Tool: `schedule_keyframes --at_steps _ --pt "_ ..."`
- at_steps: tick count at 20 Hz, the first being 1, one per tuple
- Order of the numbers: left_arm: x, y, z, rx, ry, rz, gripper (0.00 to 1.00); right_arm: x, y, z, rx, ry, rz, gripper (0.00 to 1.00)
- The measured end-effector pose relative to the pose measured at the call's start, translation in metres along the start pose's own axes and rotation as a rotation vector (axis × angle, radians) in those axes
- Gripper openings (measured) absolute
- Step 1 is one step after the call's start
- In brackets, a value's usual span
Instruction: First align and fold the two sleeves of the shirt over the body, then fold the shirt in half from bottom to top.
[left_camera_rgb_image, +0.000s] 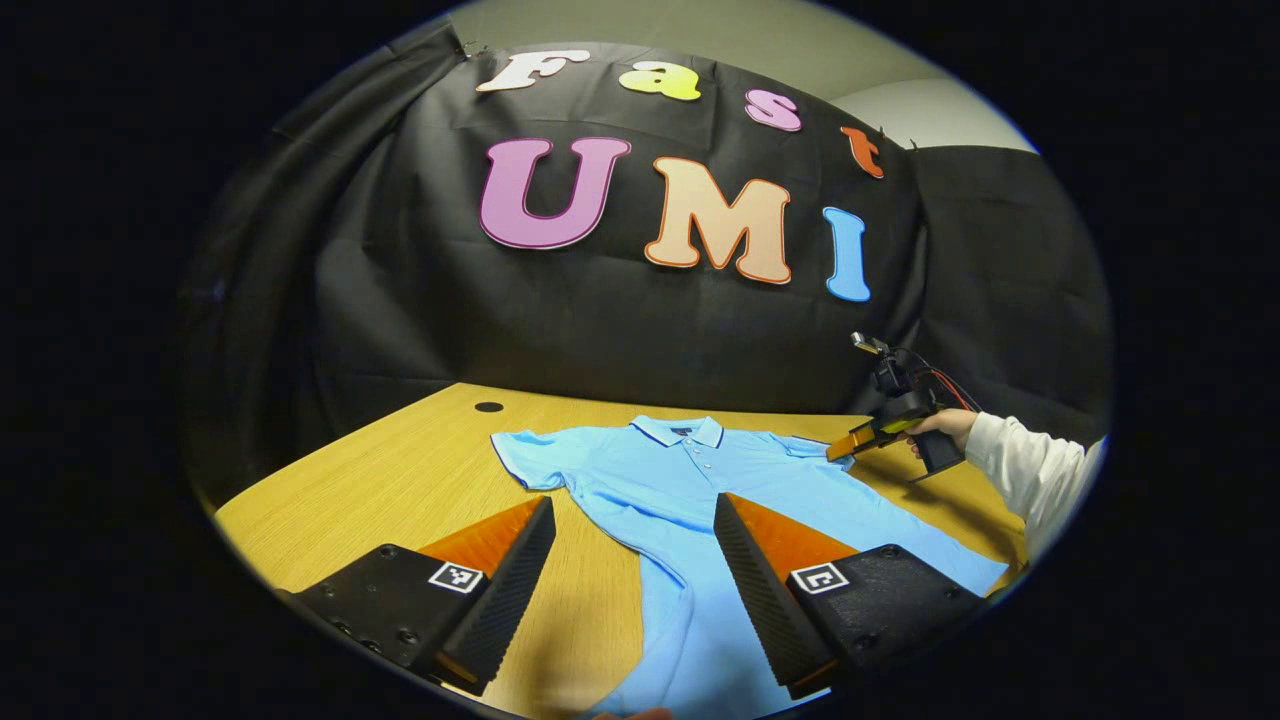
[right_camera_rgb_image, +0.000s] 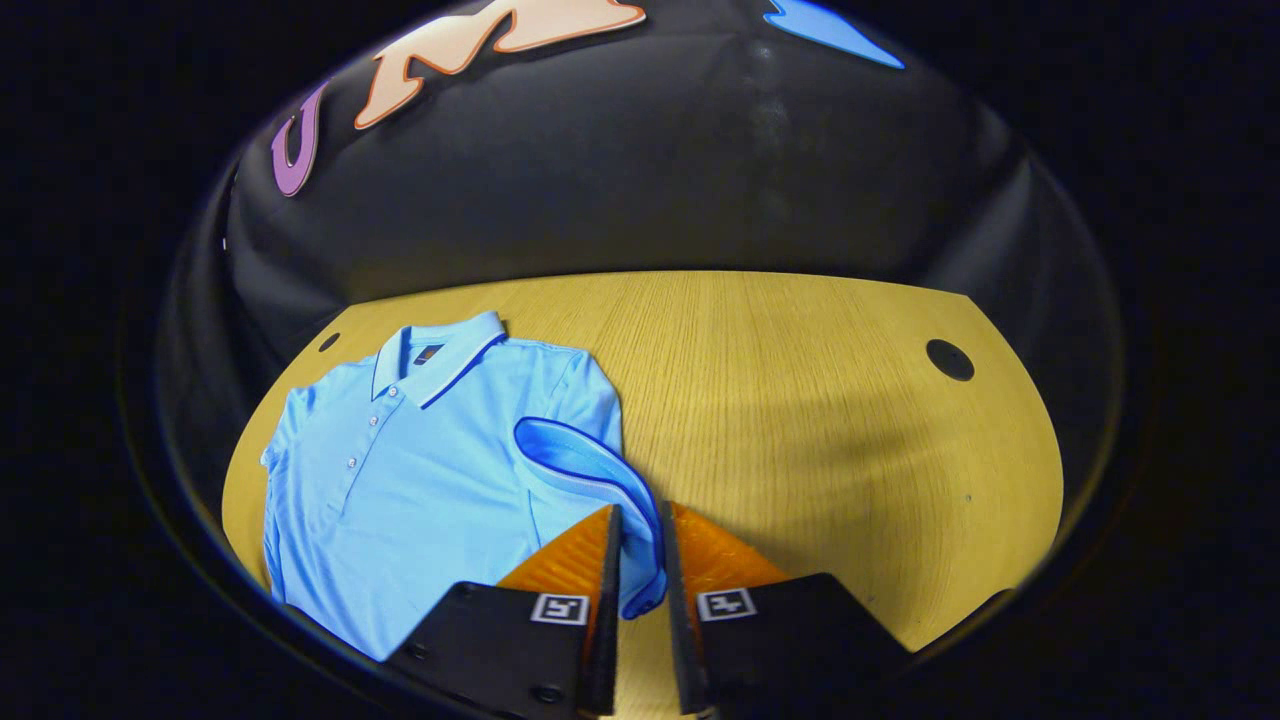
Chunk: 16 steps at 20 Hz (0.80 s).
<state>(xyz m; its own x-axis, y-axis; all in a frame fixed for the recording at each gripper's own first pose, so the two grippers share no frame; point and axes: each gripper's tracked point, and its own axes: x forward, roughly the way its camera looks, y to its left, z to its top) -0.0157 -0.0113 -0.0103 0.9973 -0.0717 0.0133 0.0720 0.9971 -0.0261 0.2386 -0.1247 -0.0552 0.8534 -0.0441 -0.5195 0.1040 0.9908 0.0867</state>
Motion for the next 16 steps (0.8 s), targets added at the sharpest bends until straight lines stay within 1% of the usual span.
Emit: schedule_keyframes --at_steps 1,2,5,6,8,10,11,13,16 --pt "0.0 0.002 -0.001 -0.001 0.001 0.003 0.95 -0.002 0.002 0.001 0.008 0.0 0.004 0.09" --pt "-0.002 0.003 -0.001 -0.002 0.003 0.007 0.95 -0.002 0.004 0.0 0.006 -0.002 0.007 0.05" --pt "-0.003 0.005 -0.003 -0.012 0.006 0.014 0.95 -0.01 0.008 0.014 0.006 -0.04 0.011 0.0" --pt "-0.003 0.006 -0.002 -0.014 0.007 0.014 0.95 -0.015 0.012 0.022 0.015 -0.059 0.019 0.03" --pt "-0.004 0.005 -0.004 -0.019 0.009 0.009 0.95 -0.027 0.024 0.039 0.04 -0.105 0.044 0.02" --pt "-0.005 0.002 -0.004 -0.021 0.009 -0.003 0.95 -0.04 0.046 0.055 0.082 -0.149 0.09 0.02" --pt "-0.006 0.001 -0.005 -0.024 0.006 -0.009 0.95 -0.045 0.055 0.063 0.099 -0.169 0.102 0.02" --pt "-0.005 0.001 -0.003 -0.034 0.002 -0.017 0.95 -0.048 0.079 0.069 0.116 -0.186 0.123 0.02" --pt "-0.006 0.001 -0.004 -0.045 0.003 -0.023 0.95 -0.049 0.126 0.066 0.105 -0.185 0.185 0.02"
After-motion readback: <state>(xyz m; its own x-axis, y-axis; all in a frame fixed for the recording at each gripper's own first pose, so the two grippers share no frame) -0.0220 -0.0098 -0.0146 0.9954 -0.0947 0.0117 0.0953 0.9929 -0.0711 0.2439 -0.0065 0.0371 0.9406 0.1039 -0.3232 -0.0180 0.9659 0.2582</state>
